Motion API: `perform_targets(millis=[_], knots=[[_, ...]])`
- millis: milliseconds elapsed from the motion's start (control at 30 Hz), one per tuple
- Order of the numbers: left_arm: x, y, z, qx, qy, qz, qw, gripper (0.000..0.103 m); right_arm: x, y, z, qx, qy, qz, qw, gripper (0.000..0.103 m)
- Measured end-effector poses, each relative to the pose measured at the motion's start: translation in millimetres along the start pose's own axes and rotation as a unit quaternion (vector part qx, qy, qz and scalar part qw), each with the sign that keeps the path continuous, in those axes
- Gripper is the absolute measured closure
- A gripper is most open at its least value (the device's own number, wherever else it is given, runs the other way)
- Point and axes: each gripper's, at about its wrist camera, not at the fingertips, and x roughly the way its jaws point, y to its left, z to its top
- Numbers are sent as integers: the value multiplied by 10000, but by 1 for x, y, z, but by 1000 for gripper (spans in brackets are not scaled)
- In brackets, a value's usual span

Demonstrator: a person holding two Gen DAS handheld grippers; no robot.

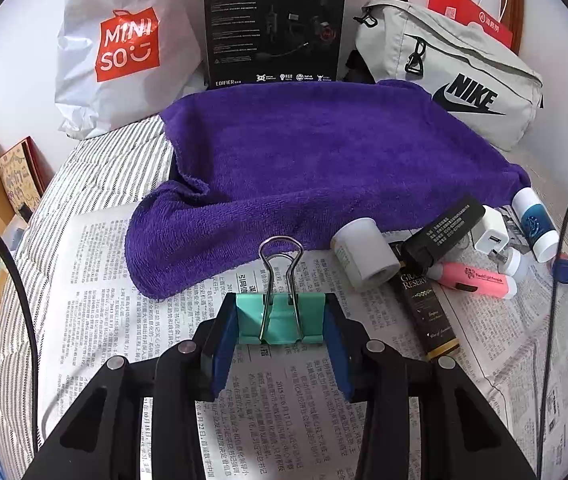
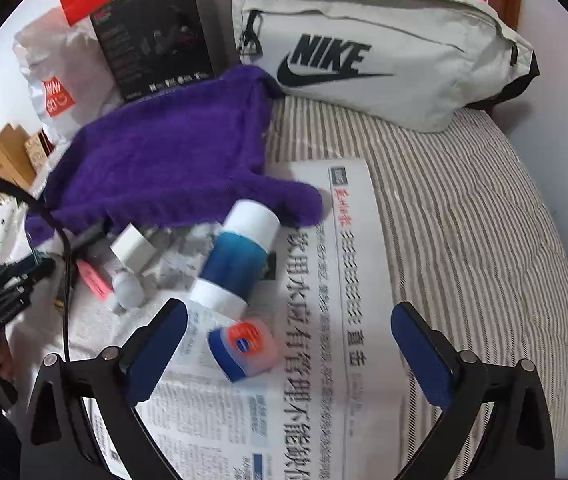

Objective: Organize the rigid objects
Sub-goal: 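Grasp the green binder clip with the left tool while the right tool grasps the Vaseline jar, then carry the clip and jar onto the purple towel and open both tools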

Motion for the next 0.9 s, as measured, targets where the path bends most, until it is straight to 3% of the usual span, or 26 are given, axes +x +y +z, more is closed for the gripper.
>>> perform_targets(millis=[200, 333, 433, 567, 600, 900], knots=[[1, 0, -1, 90, -31, -53, 9999, 64, 3, 16, -20, -619, 138, 210, 9978, 5], [1, -3, -2, 217, -34, -126, 9997, 64, 18, 26, -26, -1026, 238, -24, 9944, 33], [1, -4, -3, 230, -31, -148, 9996, 64, 25, 20, -24, -880, 241, 235, 9955, 44], [2, -3, -2, 227, -10, -157, 9996, 64, 28, 19, -22, -953, 182, 238, 9950, 56], [2, -4, -2, 238, -2, -150, 9996, 64, 27, 20, -21, -981, 175, 278, 9946, 64], [-1, -4, -3, 154, 132, -167, 9997, 64, 24, 16, -26, -837, 98, 430, 9955, 64]])
